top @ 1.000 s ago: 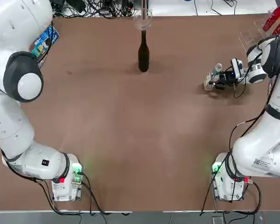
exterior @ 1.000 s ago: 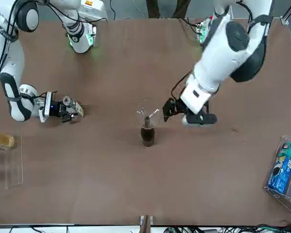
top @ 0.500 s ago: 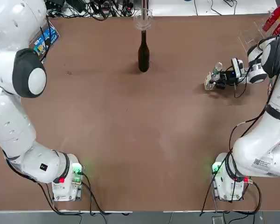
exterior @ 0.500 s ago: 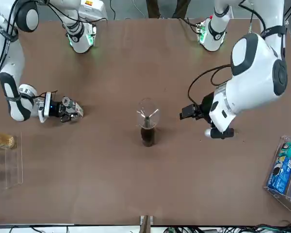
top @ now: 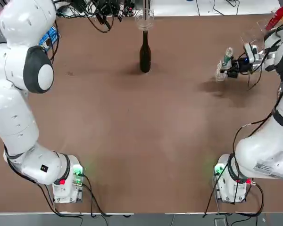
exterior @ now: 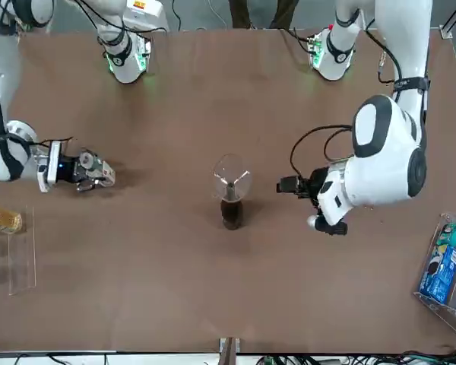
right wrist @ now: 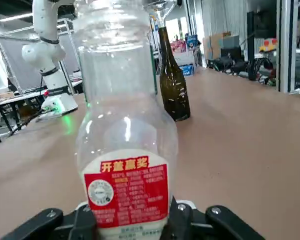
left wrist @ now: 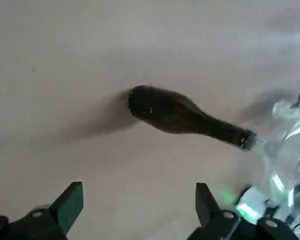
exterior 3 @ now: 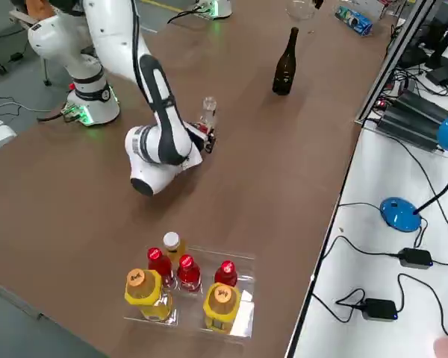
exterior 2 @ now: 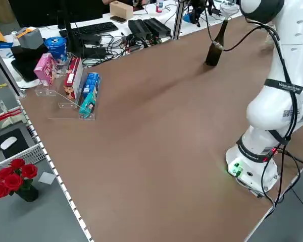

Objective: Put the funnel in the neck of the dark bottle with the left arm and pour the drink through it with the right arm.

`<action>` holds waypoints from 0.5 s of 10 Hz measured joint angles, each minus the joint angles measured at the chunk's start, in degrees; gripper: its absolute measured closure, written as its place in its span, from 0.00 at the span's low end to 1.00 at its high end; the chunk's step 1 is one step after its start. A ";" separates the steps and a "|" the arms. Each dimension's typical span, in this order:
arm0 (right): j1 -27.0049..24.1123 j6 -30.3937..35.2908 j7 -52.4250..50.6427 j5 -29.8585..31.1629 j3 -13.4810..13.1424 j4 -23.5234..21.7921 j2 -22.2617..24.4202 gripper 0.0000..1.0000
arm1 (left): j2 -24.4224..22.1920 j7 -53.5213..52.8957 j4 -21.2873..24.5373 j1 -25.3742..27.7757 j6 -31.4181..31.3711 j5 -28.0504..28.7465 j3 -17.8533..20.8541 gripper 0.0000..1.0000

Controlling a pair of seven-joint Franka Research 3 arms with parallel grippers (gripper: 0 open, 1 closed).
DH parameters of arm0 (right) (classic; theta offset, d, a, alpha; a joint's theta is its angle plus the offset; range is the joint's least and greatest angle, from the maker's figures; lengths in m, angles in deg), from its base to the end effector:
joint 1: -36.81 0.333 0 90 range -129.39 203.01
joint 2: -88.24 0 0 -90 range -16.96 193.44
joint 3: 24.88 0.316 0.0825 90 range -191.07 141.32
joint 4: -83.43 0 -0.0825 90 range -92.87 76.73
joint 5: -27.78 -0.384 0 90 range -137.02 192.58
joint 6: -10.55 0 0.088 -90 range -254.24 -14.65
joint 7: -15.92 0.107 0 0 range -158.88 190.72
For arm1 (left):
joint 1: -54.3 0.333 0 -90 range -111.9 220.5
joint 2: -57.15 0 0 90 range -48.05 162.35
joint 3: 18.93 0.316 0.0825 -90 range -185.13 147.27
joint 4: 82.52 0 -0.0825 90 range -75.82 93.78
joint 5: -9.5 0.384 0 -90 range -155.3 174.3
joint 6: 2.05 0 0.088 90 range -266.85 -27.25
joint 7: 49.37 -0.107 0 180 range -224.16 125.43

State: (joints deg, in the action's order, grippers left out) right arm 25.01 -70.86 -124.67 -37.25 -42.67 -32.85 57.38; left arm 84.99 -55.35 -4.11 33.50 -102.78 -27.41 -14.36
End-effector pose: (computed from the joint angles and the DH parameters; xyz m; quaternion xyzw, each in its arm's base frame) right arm 0.4931 -0.1557 0.1927 -0.6209 -0.4890 -0.3864 0.4755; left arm 0.6483 -0.2553 0.4466 0.9490 -0.1149 -0.0707 0.2848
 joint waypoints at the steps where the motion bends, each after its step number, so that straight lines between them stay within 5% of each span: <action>1: 0.09 -0.67 5.49 1.97 -0.01 0.04 3.32 0.61 | 0.52 -9.90 0.73 0.28 0.11 0.00 0.07 0.01; 5: 2.14 -3.57 28.31 9.39 0.05 0.56 15.00 0.61 | 0.47 -26.08 5.55 -0.43 -0.18 -0.03 -1.03 0.06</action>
State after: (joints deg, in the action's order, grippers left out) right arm 27.15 -74.43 -96.36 -27.86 -42.61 -32.29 72.38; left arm 85.47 -81.43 1.44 33.07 -102.97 -27.44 -15.40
